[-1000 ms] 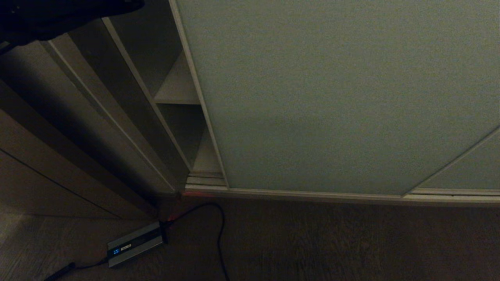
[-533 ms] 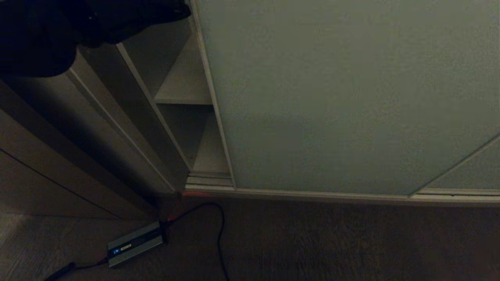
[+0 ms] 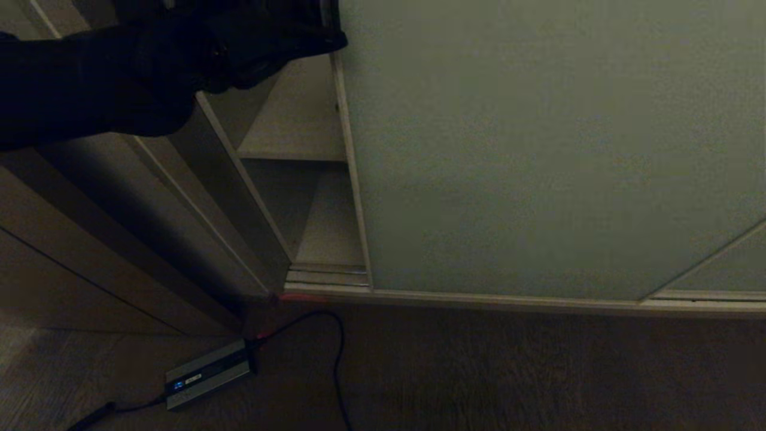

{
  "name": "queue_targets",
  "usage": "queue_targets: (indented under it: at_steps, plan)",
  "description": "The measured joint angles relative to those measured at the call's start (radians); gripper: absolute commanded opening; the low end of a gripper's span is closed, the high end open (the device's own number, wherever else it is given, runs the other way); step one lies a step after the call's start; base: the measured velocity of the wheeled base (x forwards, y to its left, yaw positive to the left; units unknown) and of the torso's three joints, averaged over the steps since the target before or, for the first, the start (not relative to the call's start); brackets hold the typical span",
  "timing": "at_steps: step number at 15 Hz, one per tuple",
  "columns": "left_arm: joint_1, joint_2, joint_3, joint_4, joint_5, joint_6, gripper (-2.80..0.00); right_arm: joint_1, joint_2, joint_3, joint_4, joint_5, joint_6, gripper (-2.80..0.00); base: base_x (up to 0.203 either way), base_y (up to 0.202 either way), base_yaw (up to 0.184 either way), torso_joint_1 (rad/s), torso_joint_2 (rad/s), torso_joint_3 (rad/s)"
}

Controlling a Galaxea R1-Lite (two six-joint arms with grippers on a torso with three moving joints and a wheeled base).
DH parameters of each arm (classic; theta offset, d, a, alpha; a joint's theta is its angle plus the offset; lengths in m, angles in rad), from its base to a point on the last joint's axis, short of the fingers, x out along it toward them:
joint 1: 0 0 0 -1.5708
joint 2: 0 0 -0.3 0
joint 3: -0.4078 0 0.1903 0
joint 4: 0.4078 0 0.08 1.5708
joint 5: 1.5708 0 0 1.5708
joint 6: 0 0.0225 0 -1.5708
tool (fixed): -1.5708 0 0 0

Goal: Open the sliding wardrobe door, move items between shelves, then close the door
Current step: Open the door

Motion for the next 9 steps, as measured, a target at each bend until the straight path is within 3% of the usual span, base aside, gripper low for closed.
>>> queue_targets:
  at_steps: [9]
  plan:
    - [-0.135, 0.102, -0.01, -0.038, -0.035, 0.006, -2.8, 0.0, 0.0, 0.0, 0.0, 0.0, 0.0, -2.8, 0.0, 0.0, 0.0, 0.0, 0.0, 0.0]
